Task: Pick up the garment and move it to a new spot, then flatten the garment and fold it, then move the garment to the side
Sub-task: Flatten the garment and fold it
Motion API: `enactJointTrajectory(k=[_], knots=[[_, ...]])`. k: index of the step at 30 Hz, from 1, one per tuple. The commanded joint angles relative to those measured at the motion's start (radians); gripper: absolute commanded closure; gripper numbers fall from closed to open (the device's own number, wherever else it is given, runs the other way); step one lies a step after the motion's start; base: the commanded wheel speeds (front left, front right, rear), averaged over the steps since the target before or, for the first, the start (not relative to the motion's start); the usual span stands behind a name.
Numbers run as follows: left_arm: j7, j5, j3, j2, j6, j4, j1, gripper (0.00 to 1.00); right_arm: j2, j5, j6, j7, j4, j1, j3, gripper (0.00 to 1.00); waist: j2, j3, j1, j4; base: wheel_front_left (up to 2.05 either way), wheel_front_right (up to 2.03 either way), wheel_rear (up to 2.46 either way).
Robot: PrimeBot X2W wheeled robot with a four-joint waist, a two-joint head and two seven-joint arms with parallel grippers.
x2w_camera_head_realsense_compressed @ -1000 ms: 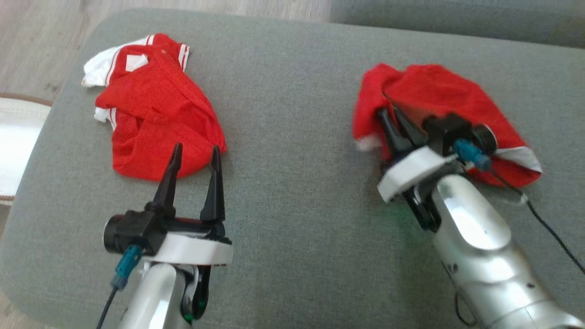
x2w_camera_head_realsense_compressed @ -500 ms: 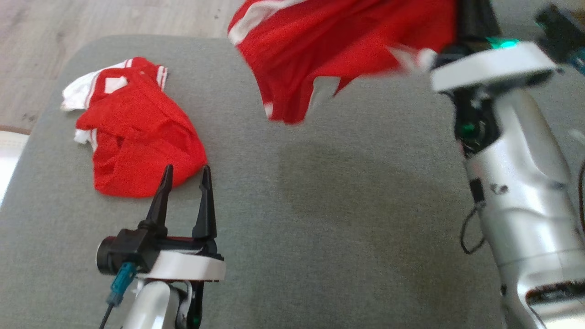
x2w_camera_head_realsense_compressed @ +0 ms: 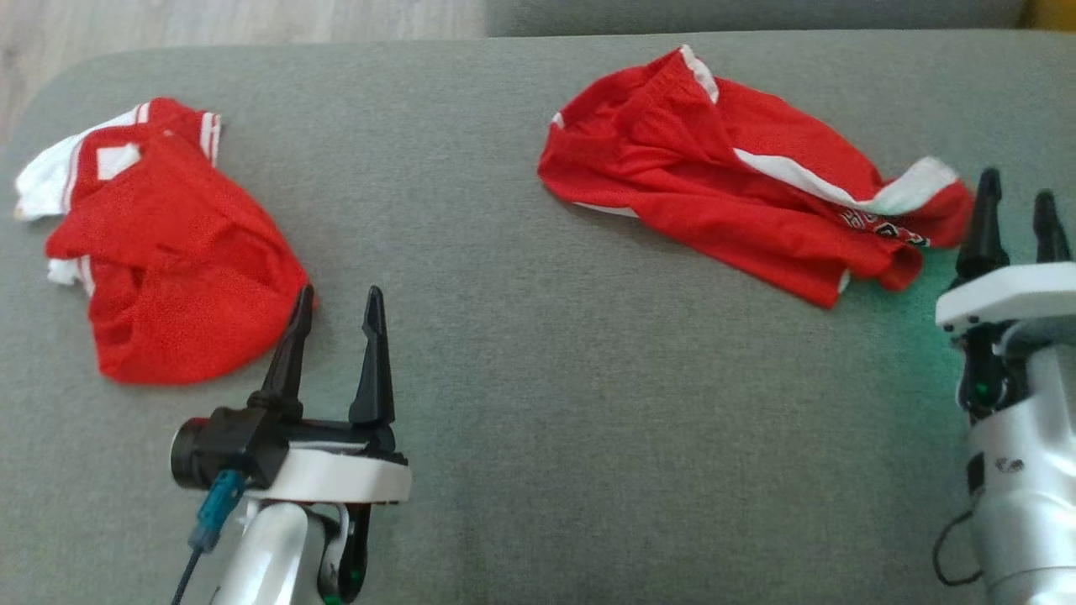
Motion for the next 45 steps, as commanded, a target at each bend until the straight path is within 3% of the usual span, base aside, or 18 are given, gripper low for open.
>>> enactJointTrajectory(k=[1, 5, 10, 16, 23, 32, 37, 45], knots=[[-0.01, 0.008, 0.038, 0.004, -0.004, -0.033, -0.038, 0.0, 0.019, -0.033, -0.001, -0.034, -0.076, -0.016, 0.018, 0.0, 0.0, 0.0, -0.0001, -0.017, 0.0, 0.0, 0.0], [-0.01, 0.009, 0.039, 0.004, -0.008, -0.034, -0.039, 0.0, 0.048, -0.101, -0.001, -0.063, -0.182, 0.033, 0.034, 0.0, 0.0, -0.01, -0.0001, -0.035, 0.0, 0.0, 0.0], [-0.01, 0.007, 0.038, 0.004, -0.015, -0.048, -0.033, 0.0, 0.098, -0.212, -0.001, -0.079, -0.443, 0.206, 0.113, 0.0, 0.0, -0.038, -0.0001, -0.068, 0.0, 0.0, 0.0], [-0.01, 0.003, 0.031, 0.004, -0.018, -0.06, -0.013, 0.0, 0.102, -0.17, -0.001, -0.08, -0.604, 0.402, 0.247, 0.0, 0.0, -0.072, -0.0001, -0.094, 0.0, 0.0, 0.0], [-0.01, 0.003, 0.008, 0.004, -0.02, -0.062, 0.015, 0.0, 0.102, -0.154, -0.001, -0.08, -0.618, 0.467, 0.27, 0.0, 0.0, -0.102, -0.0001, -0.102, 0.0, 0.0, 0.0], [-0.01, -0.008, -0.015, 0.004, -0.021, -0.071, -0.007, 0.0, 0.102, -0.206, -0.001, -0.08, -0.624, 0.384, 0.293, 0.0, 0.0, -0.047, -0.0001, -0.038, 0.0, 0.0, 0.0], [-0.01, -0.022, -0.037, 0.004, -0.021, -0.064, -0.027, 0.0, 0.102, -0.261, -0.001, -0.052, -0.522, 0.251, 0.33, 0.0, 0.0, -0.003, -0.0001, 0.017, 0.0, 0.0, 0.0], [-0.01, -0.045, -0.066, 0.004, -0.011, -0.055, -0.06, 0.0, 0.097, -0.352, -0.001, 0.012, -0.277, 0.093, 0.47, 0.0, 0.0, 0.034, -0.0001, 0.111, 0.0, 0.0, 0.0]])
